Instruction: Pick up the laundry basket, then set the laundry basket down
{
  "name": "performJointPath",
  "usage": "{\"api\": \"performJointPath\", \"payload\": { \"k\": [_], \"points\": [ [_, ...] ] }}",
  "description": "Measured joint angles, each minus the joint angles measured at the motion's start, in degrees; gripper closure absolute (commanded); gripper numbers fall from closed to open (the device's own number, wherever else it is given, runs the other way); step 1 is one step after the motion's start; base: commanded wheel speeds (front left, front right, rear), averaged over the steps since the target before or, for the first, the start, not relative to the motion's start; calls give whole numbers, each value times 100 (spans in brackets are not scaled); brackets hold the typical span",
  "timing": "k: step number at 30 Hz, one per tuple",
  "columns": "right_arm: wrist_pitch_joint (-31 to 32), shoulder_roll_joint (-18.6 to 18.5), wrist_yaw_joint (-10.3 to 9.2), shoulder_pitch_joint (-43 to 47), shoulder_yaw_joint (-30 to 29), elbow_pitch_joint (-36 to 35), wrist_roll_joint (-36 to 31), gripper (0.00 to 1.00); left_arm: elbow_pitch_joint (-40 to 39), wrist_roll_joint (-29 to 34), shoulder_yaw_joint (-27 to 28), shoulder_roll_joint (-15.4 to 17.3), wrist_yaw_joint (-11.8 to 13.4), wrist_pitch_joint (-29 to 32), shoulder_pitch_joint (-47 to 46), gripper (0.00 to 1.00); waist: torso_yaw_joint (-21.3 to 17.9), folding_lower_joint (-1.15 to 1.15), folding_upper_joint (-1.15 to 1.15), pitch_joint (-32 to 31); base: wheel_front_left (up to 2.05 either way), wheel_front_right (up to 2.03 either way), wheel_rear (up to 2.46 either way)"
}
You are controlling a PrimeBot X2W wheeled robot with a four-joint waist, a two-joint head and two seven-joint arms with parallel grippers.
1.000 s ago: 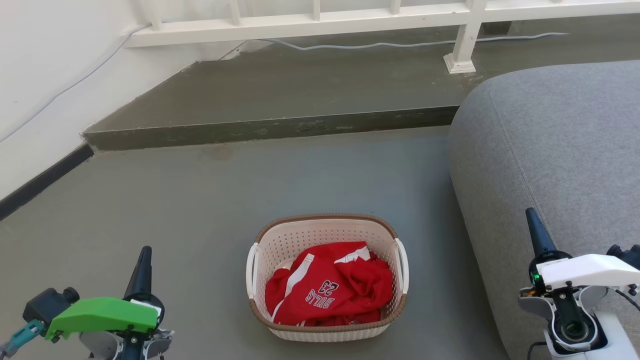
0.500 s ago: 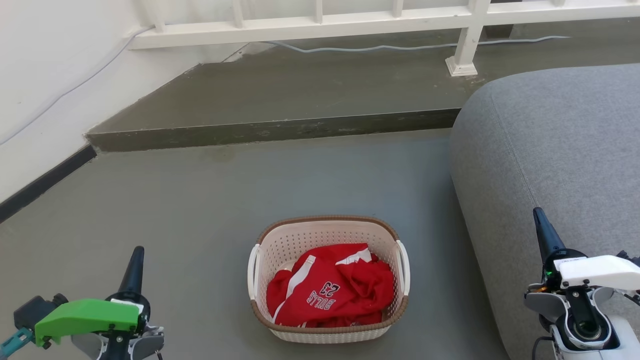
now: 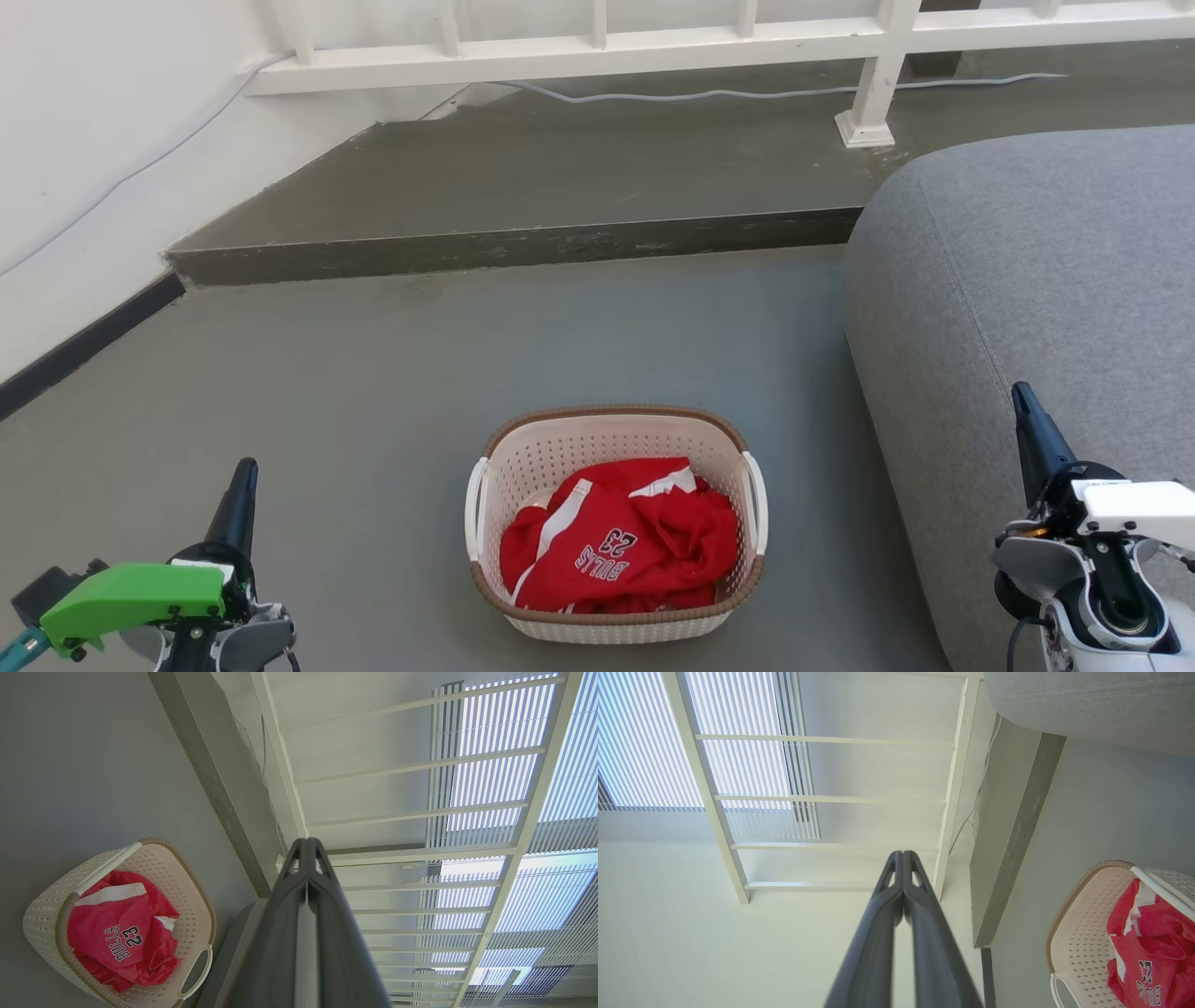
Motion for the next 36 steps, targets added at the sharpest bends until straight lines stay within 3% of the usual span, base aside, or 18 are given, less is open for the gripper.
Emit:
{"api": "performJointPath", "payload": {
  "k": [8, 36],
  "points": [
    [144, 8, 2, -16, -116, -16, 523, 100, 1, -546, 73, 0, -25, 148, -15, 100, 14, 0, 0, -17, 0, 0, 0],
    [144, 11, 3, -17, -126, -26, 533, 100, 0, -560, 85, -1, -44, 165, -40, 100, 14, 0, 0, -16, 0, 0, 0]
  ]
}}
